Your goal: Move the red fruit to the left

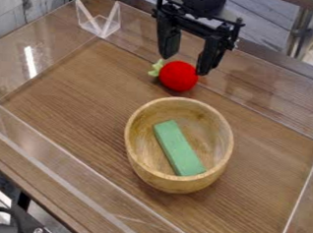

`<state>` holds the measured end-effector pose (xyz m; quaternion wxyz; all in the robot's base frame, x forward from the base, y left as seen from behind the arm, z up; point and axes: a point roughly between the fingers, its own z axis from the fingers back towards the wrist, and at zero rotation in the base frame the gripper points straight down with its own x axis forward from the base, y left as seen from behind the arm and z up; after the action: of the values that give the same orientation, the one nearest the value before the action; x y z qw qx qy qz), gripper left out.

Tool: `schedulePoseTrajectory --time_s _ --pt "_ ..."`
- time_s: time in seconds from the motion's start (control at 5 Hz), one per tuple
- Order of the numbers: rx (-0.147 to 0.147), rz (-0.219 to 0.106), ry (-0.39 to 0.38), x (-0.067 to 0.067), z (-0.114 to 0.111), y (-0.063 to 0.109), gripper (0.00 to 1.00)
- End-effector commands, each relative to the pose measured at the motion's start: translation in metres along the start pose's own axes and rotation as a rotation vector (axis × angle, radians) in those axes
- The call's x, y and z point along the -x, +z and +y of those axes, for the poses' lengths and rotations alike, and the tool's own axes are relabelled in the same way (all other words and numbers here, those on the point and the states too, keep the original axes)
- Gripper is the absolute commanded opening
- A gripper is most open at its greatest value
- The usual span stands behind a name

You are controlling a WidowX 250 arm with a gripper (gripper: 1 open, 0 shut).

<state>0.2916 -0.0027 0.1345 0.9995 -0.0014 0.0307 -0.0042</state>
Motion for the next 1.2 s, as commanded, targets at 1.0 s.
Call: schedulePoseTrajectory --time_s 1.0 --pt "0.025 0.045 -0.037 -0.005 -0.005 -0.066 1.00"
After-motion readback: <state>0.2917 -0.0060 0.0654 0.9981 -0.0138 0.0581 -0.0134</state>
